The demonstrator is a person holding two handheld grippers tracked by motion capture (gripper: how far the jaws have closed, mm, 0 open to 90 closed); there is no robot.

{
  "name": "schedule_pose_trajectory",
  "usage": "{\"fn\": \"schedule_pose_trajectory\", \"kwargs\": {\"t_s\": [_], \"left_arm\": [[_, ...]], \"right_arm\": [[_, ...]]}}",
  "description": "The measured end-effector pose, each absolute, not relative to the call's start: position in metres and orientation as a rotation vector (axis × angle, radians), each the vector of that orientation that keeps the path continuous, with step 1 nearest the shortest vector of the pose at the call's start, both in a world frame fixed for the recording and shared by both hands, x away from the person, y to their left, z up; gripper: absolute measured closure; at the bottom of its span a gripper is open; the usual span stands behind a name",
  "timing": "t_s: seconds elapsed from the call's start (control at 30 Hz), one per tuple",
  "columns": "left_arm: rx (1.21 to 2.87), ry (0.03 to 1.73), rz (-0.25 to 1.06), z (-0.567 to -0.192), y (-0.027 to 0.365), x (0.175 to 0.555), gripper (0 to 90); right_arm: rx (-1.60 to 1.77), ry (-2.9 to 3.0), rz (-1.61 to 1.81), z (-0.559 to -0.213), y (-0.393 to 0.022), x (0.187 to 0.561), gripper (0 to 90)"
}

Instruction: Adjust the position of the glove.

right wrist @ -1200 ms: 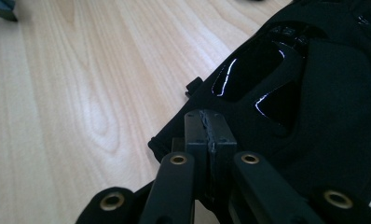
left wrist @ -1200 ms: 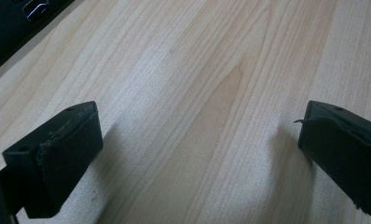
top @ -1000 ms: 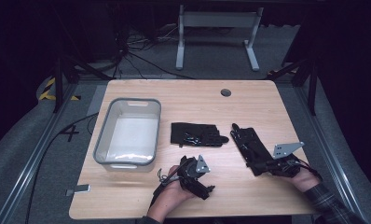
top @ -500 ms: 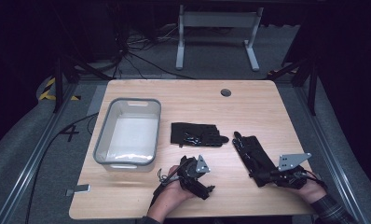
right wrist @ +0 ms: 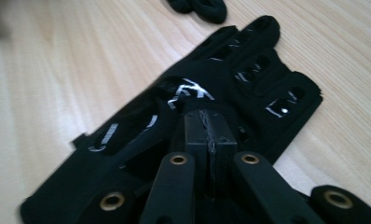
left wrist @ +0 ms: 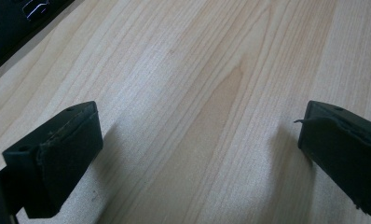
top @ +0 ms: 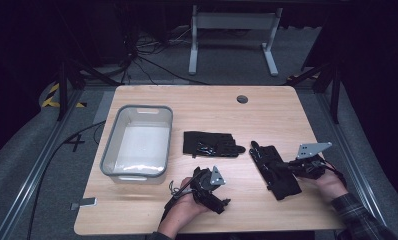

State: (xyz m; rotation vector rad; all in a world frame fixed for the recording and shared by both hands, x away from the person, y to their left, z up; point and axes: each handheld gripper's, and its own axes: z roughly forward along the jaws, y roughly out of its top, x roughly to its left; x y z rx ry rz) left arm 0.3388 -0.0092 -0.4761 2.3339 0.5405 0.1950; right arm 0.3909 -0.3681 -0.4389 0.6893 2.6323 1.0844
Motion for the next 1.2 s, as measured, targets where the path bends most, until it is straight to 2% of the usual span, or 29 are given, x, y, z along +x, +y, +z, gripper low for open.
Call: {"fn": "schedule_pose_trajectory", "kwargs": {"t_s": [0.2, 0.7, 1.2], "left_arm": [[2.333, 0.545, 0.199, -0.476, -0.009, 0.338, 0.1], [2.332, 0.545, 0.199, -0.476, -0.009, 0.338, 0.1], [2.331, 0.546, 0.199, -0.476, -0.009, 0.338, 0.1]], "right_arm": [[0.713, 2.659, 1.035, -0.447, -0.37, 0.398, 90.0], [0.667, 2.709, 1.026, -0.447, -0.363, 0.36, 90.0], [0.623, 2.717, 1.061, -0.445, -0.358, 0.352, 87.9]]}}
